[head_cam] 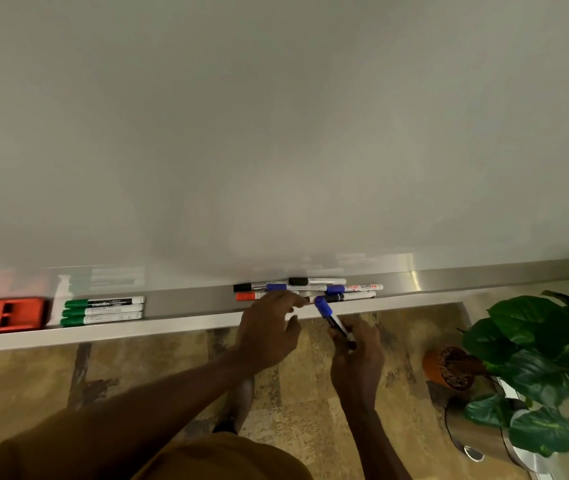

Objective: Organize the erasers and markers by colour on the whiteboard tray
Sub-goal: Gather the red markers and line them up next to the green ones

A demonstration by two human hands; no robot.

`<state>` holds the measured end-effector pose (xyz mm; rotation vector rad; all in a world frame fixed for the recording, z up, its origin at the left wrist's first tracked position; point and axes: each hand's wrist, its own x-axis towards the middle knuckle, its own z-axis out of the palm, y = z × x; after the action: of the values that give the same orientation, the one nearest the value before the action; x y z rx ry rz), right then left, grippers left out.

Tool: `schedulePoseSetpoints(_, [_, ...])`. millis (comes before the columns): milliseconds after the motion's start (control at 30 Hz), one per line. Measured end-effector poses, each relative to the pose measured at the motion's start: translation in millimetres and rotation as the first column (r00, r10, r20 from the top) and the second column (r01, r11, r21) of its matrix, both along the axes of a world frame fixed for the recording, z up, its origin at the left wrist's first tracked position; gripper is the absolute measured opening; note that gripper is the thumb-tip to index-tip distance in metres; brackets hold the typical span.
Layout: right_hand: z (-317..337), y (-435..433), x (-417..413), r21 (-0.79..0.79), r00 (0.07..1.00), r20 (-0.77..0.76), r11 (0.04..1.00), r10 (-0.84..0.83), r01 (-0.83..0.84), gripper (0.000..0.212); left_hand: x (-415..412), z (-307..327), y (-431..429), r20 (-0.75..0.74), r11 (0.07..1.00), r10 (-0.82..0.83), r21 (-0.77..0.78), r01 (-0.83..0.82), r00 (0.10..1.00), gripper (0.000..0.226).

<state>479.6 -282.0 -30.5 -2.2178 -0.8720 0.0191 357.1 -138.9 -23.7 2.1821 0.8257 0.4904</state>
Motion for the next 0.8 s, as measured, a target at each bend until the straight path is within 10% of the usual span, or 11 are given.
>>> schedulePoseSetpoints(133, [-2, 18, -20, -0.022, 0.992, -0.073, 0.994, 0.102, -0.104, 0.026, -26, 10, -6, 0.05, 0.898, 0.156, -0.424, -0.121, 0.987, 0.039])
schedulePoseSetpoints(467, [-7, 34, -20, -0.122, 0.866, -0.3, 0.884, 0.4, -0.451, 0.019, -62, 10, -2, 0.113, 0.693, 0.408, -0.684, -0.227, 0.906, 0.025])
schedulePoseSetpoints(800, [13, 26, 91, -0.308, 0.993, 0.093, 0.951, 0.067, -0.035, 0.013, -81, -12, 0, 0.036, 0.438, 0.599, -0.851, -0.289, 0.8, 0.009])
